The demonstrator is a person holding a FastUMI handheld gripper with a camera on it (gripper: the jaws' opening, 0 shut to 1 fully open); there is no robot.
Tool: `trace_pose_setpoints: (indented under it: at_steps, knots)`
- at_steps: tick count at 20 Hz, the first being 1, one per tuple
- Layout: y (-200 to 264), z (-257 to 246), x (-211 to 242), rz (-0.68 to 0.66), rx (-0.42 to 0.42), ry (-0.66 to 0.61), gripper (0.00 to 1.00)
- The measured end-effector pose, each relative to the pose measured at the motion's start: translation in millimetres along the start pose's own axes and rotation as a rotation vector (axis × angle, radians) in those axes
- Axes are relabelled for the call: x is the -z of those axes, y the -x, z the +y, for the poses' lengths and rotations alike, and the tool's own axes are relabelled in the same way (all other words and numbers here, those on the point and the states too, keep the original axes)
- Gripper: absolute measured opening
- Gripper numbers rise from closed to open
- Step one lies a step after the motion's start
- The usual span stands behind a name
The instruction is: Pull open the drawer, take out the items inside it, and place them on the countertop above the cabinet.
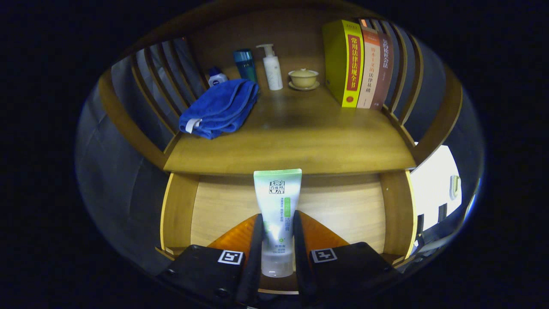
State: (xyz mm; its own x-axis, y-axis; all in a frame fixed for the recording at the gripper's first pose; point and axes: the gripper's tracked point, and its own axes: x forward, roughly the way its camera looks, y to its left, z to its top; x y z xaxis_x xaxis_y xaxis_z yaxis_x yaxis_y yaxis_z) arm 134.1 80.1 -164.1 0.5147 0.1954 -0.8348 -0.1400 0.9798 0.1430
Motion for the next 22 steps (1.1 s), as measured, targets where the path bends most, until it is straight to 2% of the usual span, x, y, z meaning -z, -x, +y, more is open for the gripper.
trace_pose_setpoints:
  at_steps: [6,16,22]
  knots:
    - [-2,-10,-59,-0.043,0.053,0.028,0.44]
    - [-80,-43,-149,-0.064,0.182,0.012,0.44]
    - [-115,-48,-152,-0.019,0.188,0.019,0.44]
